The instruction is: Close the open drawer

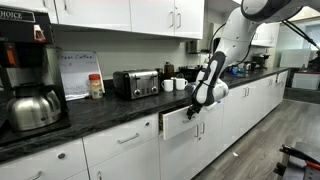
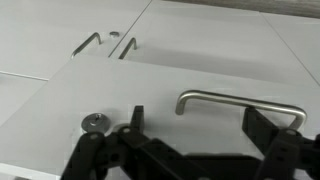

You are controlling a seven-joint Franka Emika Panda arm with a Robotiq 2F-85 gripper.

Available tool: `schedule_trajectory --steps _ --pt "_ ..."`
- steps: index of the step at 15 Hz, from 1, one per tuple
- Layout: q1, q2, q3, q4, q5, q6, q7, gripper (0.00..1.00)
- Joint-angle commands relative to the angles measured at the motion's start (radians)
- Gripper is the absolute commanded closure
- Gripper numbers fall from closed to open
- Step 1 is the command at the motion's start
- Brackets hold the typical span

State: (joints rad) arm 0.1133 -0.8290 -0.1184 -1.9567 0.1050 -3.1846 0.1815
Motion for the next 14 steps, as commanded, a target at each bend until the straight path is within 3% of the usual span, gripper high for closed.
schedule_trajectory --steps 1,12,14 --pt "0.008 -0.007 -0.009 0.032 0.033 0.016 0.013 0.0" --pt "0.003 -0.004 0.001 0.013 0.018 0.005 -0.011 0.0" --pt "0.018 -0.03 0.016 0.059 0.031 -0.005 0.008 0.0"
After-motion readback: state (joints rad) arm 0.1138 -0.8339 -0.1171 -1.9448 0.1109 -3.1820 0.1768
